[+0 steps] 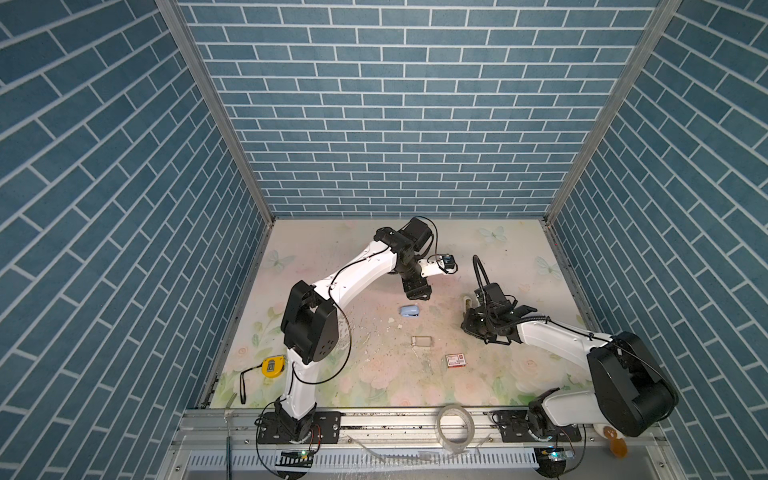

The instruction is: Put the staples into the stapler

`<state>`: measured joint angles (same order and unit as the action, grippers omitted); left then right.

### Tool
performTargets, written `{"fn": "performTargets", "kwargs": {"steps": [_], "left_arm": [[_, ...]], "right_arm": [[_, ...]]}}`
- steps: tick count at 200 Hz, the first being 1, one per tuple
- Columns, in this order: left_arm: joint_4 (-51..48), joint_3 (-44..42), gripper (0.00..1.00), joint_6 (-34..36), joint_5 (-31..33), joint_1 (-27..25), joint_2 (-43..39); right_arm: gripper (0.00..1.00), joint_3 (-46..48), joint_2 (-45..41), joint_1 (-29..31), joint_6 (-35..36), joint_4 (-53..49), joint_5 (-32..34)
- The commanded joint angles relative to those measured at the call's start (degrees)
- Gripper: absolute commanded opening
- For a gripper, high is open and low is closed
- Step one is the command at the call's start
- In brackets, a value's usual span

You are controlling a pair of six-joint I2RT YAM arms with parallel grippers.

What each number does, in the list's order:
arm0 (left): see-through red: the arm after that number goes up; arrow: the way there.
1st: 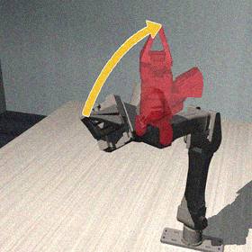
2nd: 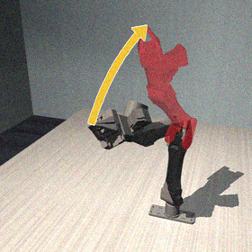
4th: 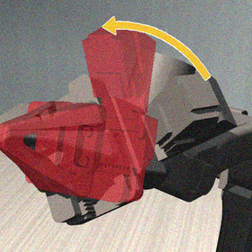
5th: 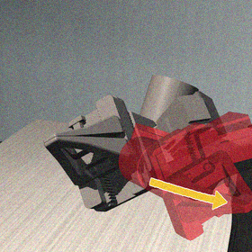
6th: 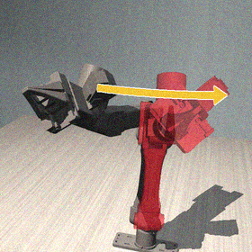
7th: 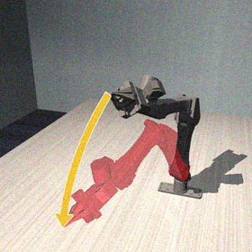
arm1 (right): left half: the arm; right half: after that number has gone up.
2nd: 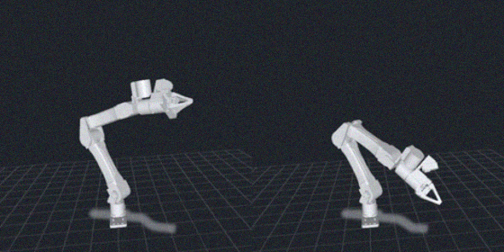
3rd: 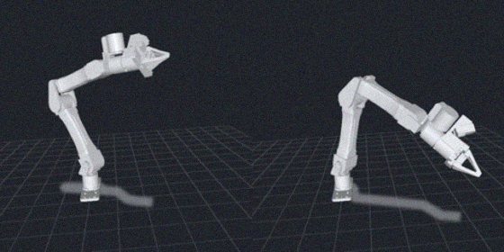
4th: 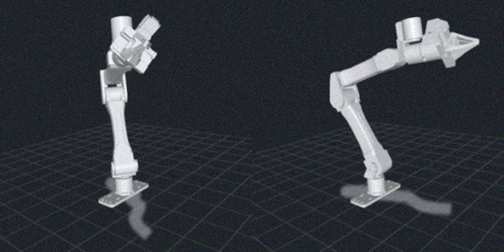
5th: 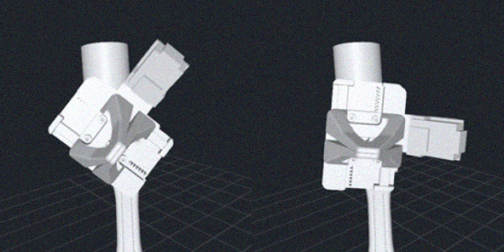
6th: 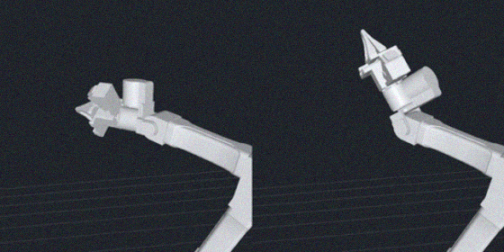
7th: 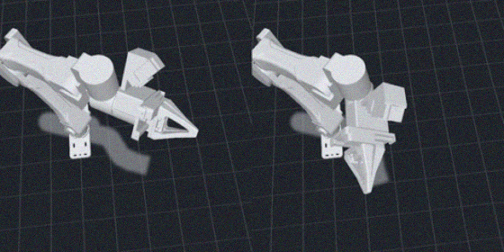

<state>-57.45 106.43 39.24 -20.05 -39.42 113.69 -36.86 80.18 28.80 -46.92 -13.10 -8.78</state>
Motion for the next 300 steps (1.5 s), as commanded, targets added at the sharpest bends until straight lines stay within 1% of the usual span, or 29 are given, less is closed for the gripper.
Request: {"fn": "performTargets", "kwargs": {"steps": [1,47,85,103,125,137,154,179,215,227,269,300], "left_arm": [[-0.16,-1.42,0.74,-0.89,-1.64,0.65,-1.63],[0.32,-3.41,0.74,-1.01,-1.86,1.05,-2.31],[0.65,-4.76,0.74,-0.76,-2.49,1.10,-2.51],[1.06,-5.01,0.74,-0.58,-3.42,1.10,-2.42],[1.54,-4.34,0.74,-0.39,-4.56,1.10,-1.90],[1.40,-3.35,0.74,-0.46,-5.13,1.04,-1.38],[0.77,-2.05,0.74,-0.66,-6.08,1.00,-0.54],[1.17,-2.08,0.74,0.10,-6.33,0.92,-0.14],[0.26,-1.40,0.74,0.64,-6.31,0.92,1.02],[0.23,-1.49,0.74,0.75,-6.40,0.92,1.27],[0.50,-1.27,0.74,0.77,-6.35,0.92,1.45],[0.50,-1.07,0.74,0.81,-5.90,0.92,1.62]], "right_arm": [[0.24,-2.03,1.50,-1.98,3.75,-2.37,-0.87],[0.24,-5.09,3.93,-4.21,7.41,-5.27,-1.37],[0.24,-6.14,0.68,-4.28,8.77,-7.48,-2.55],[0.26,-5.28,-2.83,-4.50,7.78,-9.30,-2.01],[0.31,-2.40,-7.06,-5.95,4.74,-10.01,-0.18],[0.33,-0.58,-8.66,-7.33,3.43,-8.86,0.24],[0.36,1.42,-9.59,-9.19,2.07,-5.95,-1.40],[0.39,2.31,-8.47,-10.63,1.48,-3.07,-3.25],[0.40,2.75,-6.72,-12.00,1.39,-0.51,-5.07],[0.41,2.85,-5.85,-12.74,1.58,0.84,-6.73],[0.41,1.58,-2.43,-14.14,3.58,1.23,-8.28],[0.38,1.13,-1.44,-14.30,4.84,1.41,-8.63]]}}
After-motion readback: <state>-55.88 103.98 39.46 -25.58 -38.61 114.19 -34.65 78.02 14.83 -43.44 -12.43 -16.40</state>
